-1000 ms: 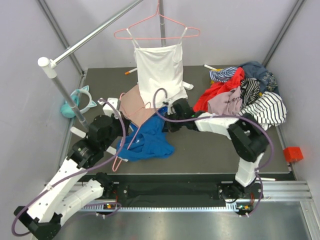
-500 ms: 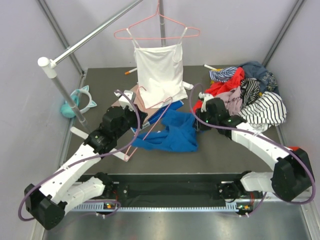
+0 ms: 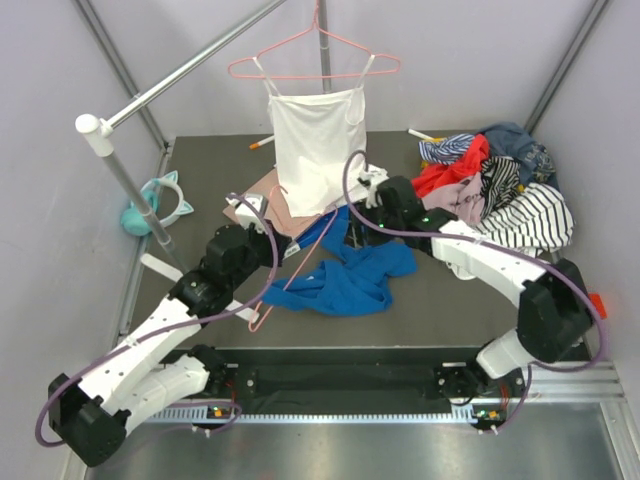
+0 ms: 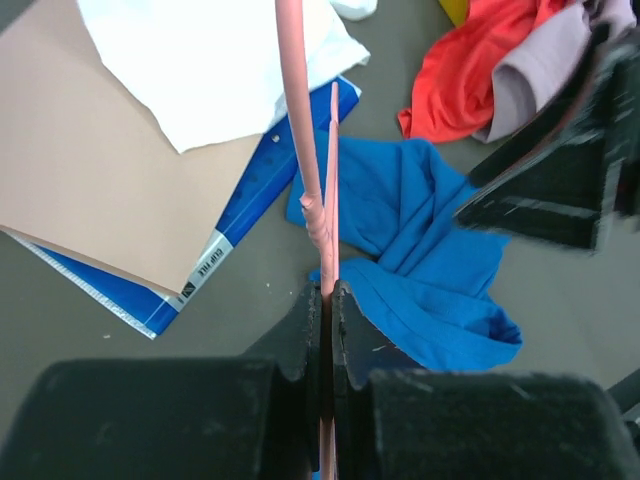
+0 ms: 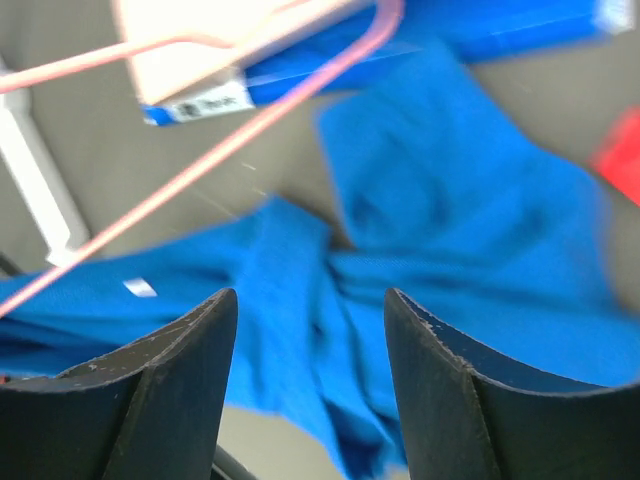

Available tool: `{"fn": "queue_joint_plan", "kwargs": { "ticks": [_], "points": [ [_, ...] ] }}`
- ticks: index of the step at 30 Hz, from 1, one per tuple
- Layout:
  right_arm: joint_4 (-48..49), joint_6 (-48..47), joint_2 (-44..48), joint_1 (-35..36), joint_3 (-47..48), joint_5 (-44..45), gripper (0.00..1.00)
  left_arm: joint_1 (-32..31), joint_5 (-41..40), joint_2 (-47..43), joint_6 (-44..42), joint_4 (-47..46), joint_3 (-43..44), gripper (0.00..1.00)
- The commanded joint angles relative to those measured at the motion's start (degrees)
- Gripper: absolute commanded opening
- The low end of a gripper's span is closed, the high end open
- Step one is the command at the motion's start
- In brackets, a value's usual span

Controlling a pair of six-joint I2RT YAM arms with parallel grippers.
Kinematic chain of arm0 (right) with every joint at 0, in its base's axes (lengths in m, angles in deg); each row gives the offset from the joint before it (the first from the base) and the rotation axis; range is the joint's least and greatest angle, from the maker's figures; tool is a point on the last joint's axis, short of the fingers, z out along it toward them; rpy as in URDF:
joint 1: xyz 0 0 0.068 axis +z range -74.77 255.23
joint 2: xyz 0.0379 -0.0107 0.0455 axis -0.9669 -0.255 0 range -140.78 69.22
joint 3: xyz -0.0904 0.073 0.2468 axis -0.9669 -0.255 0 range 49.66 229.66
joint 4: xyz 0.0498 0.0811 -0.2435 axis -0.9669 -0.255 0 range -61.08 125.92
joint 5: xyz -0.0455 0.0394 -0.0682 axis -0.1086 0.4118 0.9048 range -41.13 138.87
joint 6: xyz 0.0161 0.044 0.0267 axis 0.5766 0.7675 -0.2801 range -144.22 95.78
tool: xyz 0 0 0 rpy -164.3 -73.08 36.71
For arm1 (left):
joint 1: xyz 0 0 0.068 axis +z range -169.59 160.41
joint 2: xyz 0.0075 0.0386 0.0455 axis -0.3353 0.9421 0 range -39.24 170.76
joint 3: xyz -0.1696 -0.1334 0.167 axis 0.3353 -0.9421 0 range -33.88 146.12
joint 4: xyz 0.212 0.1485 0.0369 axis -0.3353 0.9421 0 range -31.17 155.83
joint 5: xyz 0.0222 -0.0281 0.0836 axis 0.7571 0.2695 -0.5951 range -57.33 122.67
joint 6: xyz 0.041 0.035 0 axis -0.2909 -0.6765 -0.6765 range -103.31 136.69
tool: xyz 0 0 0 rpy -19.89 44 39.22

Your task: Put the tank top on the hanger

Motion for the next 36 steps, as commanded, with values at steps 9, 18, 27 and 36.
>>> {"fn": "queue_joint_plan", "kwargs": {
  "ticks": [9, 18, 27, 36],
  "points": [
    [4.6, 0.3, -15.7, 7.7, 7.2, -0.5, 0.60, -0.3, -5.0, -5.2, 2.8, 1.0, -1.5, 0.00],
    [5.2, 1.4, -20.1, 9.9, 8.9, -1.2, 0.60, -0.2, -4.7, -5.1, 2.0, 1.3, -1.3, 0.00],
    [3.0, -0.9, -22.3, 11.4, 9.7, 4.7, 0.58, -0.2, -5.0, -5.9, 1.9, 2.0, -0.7, 0.00],
    [1.2, -0.7, -19.6, 10.2, 8.6, 8.9, 0.00, -0.2, -4.5, -8.1, 0.7, 3.6, 0.3, 0.00]
  ]
}}
